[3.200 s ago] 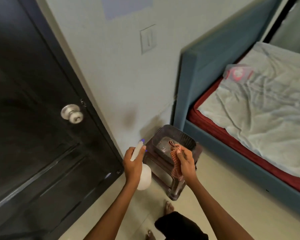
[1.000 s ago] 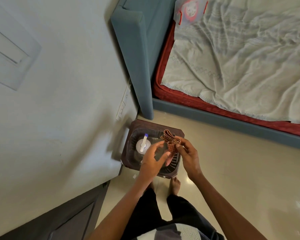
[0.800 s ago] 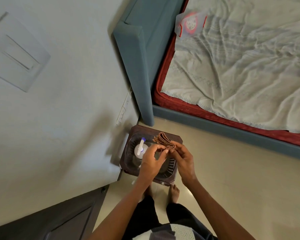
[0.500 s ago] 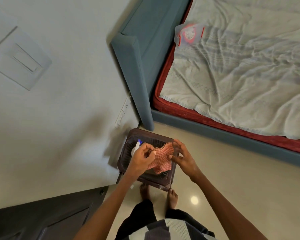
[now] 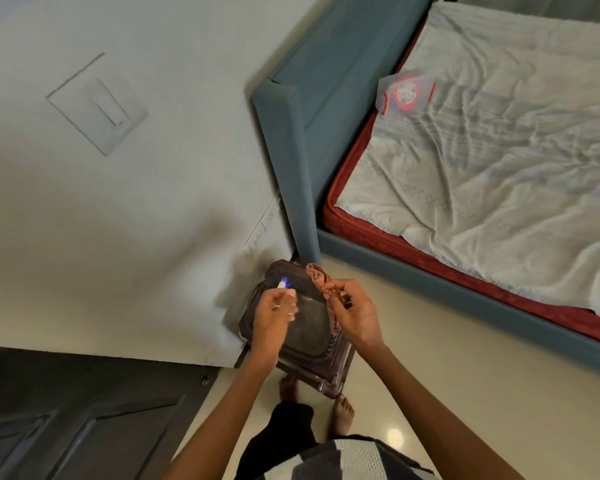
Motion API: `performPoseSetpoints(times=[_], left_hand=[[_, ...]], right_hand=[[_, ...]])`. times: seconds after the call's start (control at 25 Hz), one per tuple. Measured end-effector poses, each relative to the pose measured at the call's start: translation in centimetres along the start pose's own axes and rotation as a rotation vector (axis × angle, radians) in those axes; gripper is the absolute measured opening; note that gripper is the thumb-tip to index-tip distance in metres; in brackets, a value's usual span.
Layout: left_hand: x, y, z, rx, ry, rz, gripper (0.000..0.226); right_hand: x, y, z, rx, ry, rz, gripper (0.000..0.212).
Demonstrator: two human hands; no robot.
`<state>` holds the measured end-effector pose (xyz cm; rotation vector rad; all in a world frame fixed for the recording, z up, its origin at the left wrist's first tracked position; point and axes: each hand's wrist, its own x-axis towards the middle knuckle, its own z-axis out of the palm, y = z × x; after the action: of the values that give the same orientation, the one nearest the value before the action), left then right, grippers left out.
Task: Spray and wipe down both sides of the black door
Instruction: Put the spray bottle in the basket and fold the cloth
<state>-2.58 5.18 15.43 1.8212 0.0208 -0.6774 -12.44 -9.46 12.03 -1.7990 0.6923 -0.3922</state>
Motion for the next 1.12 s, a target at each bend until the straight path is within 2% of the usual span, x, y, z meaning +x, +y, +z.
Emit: performPoseSetpoints(times=[0.08, 0.12, 0.24, 0.32, 0.4, 0.52, 0.72, 0.88, 0.92, 1.0, 1.12], left_hand=[[-1.4, -0.1, 1.1, -0.035, -0.193, 0.022, 0.021], [-1.8, -0.2, 1.5, -0.087, -0.232, 0.02, 0.028], [-2.4, -0.4, 2.2, -0.244, -0.147, -0.03, 0.026], [-2.6, -0.3, 2.1, -0.304, -0.13, -0.075, 0.022], [-2.7, -0.1, 1.9, -0.34, -0.153, -0.085, 0.023], [-2.8, -0.1, 1.8, -0.413, -0.131, -0.118, 0.024], [-2.7, 0.3, 0.7, -0.409, -0.097, -0.109, 0.021], [-2.2, 0.7, -0.3, -0.069, -0.164, -0.007, 0.02], [-2.1, 0.7, -0.6, -0.009, -0.186, 0.022, 0.02], [-2.2, 0.9, -0.9, -0.044, -0.164, 0.027, 0.021], [-2.7, 1.8, -1.6, -0.13, -0.024, -0.045, 0.022]], right_hand=[[-0.5, -0.5, 0.4, -0.147, -0.042, -0.165, 0.021], [-0.8, -0.6, 0.4, -0.189, -0.083, -0.236, 0.024], [-1.6, -0.6, 0.0, -0.184, -0.187, -0.327, 0.036], [-1.9, -0.3, -0.4, -0.067, -0.237, -0.241, 0.033], [-2.1, -0.5, -0.8, 0.154, -0.27, -0.048, 0.026], [-2.0, -0.6, -1.6, 0.329, -0.243, 0.12, 0.022], [-1.3, -1.2, -2.0, 0.323, -0.171, 0.205, 0.024], [-1.3, -1.8, -1.4, 0.209, -0.501, 0.297, 0.068], [-1.4, -1.8, -1.2, 0.176, -0.559, 0.29, 0.066], [-1.3, -1.6, -1.2, 0.157, -0.611, 0.277, 0.049], [-0.5, -1.0, -2.2, 0.161, -0.604, 0.275, 0.043]])
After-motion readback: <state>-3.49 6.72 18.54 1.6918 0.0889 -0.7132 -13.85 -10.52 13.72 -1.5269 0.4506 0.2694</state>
